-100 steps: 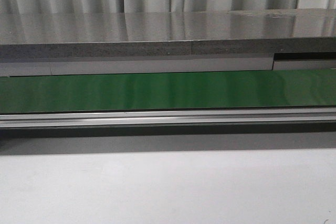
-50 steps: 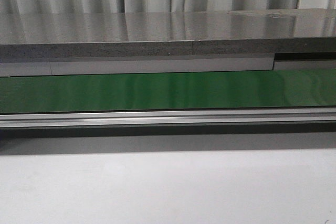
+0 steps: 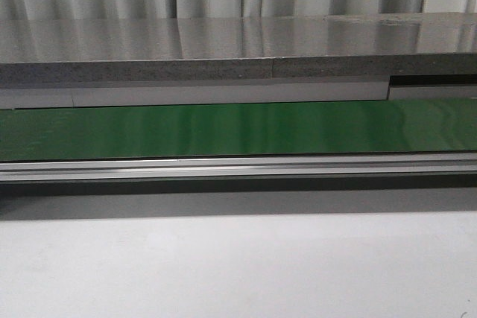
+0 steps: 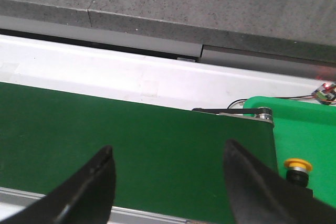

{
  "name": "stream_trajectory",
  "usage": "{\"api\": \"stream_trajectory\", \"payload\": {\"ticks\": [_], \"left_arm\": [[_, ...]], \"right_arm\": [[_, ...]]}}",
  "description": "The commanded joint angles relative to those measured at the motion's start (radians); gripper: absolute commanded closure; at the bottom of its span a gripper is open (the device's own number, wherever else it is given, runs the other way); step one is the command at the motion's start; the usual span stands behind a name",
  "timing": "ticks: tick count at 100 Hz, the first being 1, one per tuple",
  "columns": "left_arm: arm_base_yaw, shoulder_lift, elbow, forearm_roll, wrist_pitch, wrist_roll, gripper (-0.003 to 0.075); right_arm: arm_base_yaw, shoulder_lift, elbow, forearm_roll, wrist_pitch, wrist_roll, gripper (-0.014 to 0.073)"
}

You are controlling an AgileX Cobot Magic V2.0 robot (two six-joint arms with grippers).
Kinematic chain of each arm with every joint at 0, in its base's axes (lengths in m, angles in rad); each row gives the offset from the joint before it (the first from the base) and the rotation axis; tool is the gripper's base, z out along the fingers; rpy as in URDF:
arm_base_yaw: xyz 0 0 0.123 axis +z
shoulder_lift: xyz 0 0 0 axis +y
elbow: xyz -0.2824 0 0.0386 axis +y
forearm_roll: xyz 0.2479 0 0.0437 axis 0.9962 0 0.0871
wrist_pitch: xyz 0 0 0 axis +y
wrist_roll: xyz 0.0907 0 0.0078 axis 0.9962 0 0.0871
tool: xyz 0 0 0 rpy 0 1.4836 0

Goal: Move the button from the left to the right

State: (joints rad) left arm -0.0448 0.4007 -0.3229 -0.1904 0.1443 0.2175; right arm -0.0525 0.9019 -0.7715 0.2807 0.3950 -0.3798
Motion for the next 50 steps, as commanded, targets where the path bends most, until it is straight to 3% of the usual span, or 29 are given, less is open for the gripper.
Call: {"api": "stream_trajectory", "payload": {"ticks": [1, 50], "left_arm": [[-0.008, 0.004, -0.028, -0.007, -0.080, 0.001, 0.0740], [-0.008, 0.004, -0.028, -0.007, -0.080, 0.001, 0.0740]], "right_arm": [[0.000, -0.094, 0.043, 0.012, -0.106, -0.001, 0.0137], [0.000, -0.544, 0.271, 0.016, -0.023, -0.001, 0.0137]]}}
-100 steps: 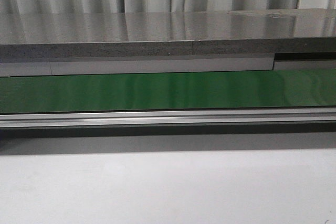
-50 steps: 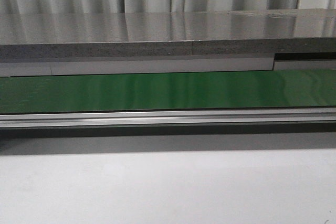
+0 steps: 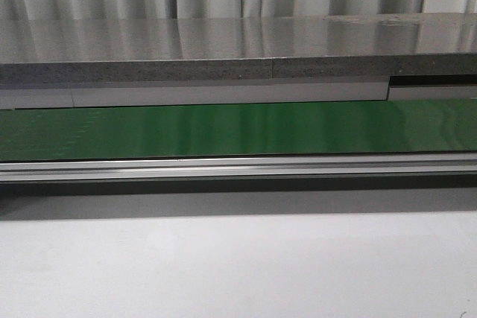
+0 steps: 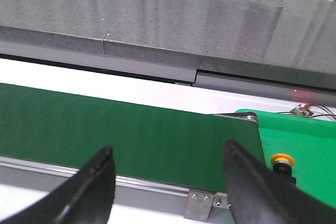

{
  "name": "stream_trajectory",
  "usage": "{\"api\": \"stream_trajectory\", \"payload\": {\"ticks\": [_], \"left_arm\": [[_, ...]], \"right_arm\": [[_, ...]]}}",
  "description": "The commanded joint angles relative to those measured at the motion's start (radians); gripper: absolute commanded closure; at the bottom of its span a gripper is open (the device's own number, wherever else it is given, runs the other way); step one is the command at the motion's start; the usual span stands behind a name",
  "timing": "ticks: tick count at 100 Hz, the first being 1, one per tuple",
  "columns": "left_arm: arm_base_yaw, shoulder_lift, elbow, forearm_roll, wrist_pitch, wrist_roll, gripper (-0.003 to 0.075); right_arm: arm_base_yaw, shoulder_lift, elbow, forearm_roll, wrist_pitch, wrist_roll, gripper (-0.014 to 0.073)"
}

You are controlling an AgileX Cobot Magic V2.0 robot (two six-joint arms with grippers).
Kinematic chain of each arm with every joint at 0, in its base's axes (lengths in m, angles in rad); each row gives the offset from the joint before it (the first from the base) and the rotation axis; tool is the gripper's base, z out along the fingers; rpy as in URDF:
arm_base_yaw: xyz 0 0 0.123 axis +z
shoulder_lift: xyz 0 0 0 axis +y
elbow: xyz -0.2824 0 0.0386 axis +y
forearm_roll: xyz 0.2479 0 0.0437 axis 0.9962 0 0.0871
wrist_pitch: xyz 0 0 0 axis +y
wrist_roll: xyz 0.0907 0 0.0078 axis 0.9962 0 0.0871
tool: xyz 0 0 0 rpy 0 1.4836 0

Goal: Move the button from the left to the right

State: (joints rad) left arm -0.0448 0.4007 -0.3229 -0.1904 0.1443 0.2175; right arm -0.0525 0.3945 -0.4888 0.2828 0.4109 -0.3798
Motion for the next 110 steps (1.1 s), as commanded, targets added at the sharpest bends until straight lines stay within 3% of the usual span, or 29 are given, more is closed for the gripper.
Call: {"api": "stream_trajectory", "payload": {"ticks": [1, 20, 29, 41, 60, 110], "left_arm": [[-0.008, 0.004, -0.028, -0.007, -0.080, 0.001, 0.0740], [-0.008, 0.004, -0.028, -0.007, -0.080, 0.001, 0.0740], [-0.008, 0.004, -0.028, -0.007, -0.080, 0.001, 0.0740], [-0.008, 0.004, -0.028, -0.007, -0.080, 0.001, 0.0740], [-0.008, 0.004, -0.028, -0.007, -0.080, 0.001, 0.0740], [-0.008, 0.004, -0.028, -0.007, -0.080, 0.001, 0.0740]], "right_arm": [[0.000, -0.044, -0.011, 0.014, -0.033, -0.001, 0.0137], [0.000, -0.064, -0.007, 0.015, -0.011, -0.001, 0.0139], [0.000, -0.064, -0.007, 0.015, -0.011, -0.001, 0.0182], [0.000, -0.064, -0.007, 0.015, -0.011, -0.001, 0.0343], [0.000, -0.064, -0.007, 0.015, -0.012, -0.001, 0.0668], [0.000, -0.064, -0.007, 0.015, -0.012, -0.001, 0.0662]]}}
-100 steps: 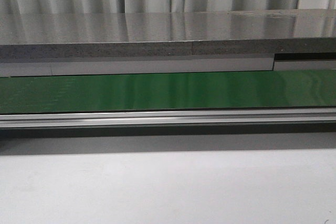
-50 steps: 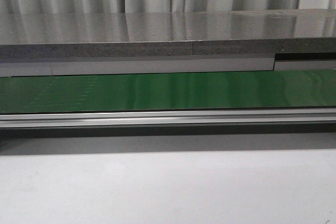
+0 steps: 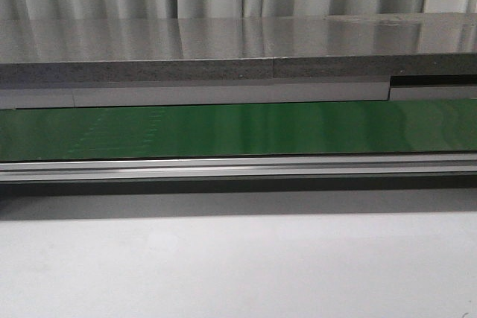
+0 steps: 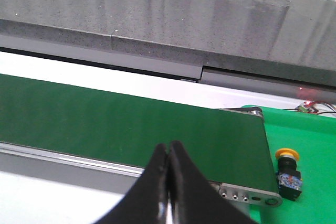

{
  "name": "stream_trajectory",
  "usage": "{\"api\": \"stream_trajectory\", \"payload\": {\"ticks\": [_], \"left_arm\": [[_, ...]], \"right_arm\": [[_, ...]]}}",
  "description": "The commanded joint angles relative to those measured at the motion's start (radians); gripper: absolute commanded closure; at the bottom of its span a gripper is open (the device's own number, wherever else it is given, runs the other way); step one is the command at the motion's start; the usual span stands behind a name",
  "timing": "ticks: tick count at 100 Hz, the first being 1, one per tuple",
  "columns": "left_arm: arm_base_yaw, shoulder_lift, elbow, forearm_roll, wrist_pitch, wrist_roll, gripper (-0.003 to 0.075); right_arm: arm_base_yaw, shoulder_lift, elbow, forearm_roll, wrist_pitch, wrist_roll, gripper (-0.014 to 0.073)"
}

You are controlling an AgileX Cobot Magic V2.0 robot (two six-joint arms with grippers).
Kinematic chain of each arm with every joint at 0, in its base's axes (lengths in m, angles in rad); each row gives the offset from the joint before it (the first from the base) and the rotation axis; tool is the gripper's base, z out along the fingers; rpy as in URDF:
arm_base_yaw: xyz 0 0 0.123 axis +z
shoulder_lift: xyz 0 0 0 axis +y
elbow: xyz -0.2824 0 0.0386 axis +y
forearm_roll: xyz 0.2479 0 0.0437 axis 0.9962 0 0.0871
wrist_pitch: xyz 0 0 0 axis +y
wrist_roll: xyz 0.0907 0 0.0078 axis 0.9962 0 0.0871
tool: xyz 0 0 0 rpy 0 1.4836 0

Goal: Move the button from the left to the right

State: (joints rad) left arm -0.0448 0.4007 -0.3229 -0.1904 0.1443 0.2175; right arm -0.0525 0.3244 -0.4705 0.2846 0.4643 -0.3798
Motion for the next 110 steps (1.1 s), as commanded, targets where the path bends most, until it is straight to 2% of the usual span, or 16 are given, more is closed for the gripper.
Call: {"api": "stream_trajectory", "payload": {"ticks": [1, 52, 69, 88, 110], "left_arm": [[-0.008, 0.004, -0.028, -0.007, -0.080, 0.001, 0.0740], [-0.008, 0.004, -0.028, -0.007, -0.080, 0.001, 0.0740], [-0.008, 0.004, -0.028, -0.007, -0.080, 0.001, 0.0740], [-0.008, 0.004, -0.028, -0.007, -0.080, 0.001, 0.0740], [-0.008, 0.004, -0.028, -0.007, -0.080, 0.001, 0.0740]], "right_arm": [[0.000, 0.006, -0.026, 0.013, -0.066, -0.001, 0.0662], [0.006, 0.005, -0.024, 0.013, -0.078, 0.016, 0.0662], [0.065, -0.046, 0.010, -0.103, -0.138, 0.173, 0.0662], [0.090, -0.152, 0.134, -0.256, -0.221, 0.380, 0.0662], [0.090, -0.300, 0.332, -0.285, -0.353, 0.428, 0.0662]]}}
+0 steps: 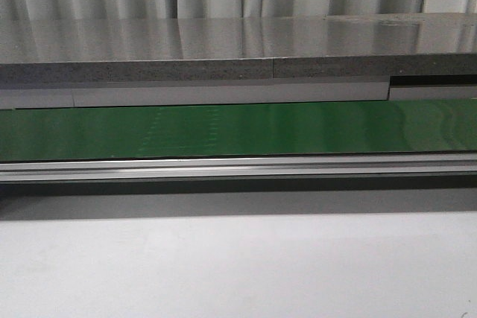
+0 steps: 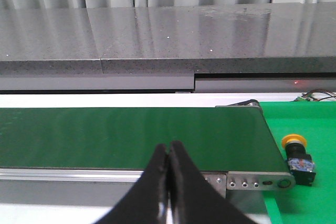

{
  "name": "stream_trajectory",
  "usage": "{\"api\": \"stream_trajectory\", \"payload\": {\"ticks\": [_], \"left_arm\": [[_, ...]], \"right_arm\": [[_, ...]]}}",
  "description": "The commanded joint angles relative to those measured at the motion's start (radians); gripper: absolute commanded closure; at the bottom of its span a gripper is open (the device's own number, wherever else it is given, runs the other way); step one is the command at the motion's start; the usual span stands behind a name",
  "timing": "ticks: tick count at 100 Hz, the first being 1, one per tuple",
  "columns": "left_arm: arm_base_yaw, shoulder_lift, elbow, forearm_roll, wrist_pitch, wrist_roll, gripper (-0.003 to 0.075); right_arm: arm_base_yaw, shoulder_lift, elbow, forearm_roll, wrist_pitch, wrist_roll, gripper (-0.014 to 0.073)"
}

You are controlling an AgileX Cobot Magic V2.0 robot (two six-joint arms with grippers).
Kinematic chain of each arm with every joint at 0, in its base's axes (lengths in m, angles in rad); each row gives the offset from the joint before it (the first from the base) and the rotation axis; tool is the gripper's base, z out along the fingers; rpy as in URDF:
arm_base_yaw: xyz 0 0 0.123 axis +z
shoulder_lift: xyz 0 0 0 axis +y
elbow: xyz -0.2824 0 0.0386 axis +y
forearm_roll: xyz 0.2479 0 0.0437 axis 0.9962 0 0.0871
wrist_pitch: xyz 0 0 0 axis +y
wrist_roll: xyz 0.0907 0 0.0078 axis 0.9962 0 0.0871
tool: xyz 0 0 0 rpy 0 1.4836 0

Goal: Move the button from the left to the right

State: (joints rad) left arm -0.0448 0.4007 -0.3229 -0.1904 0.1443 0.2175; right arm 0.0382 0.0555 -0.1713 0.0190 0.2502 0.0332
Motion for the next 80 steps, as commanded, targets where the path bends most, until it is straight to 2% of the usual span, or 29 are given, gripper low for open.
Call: {"api": "stream_trajectory", "payload": {"ticks": [1, 31, 80], "left_arm": [[-0.008, 0.004, -0.028, -0.007, -0.080, 0.001, 0.0740], [-0.008, 0.004, -0.028, -0.007, -0.080, 0.001, 0.0740], [-0.008, 0.006, -0.028, -0.007, -0.080, 0.001, 0.0740]], "right_arm": [[-0.001, -0.039, 0.038, -0.019, -0.143, 0.015, 0.0662], [-0.001, -0.087, 0.185, -0.011, -0.273, 0.016, 0.0662], [-0.001, -0.087, 0.184, -0.011, -0.259, 0.016, 0.0662]]}}
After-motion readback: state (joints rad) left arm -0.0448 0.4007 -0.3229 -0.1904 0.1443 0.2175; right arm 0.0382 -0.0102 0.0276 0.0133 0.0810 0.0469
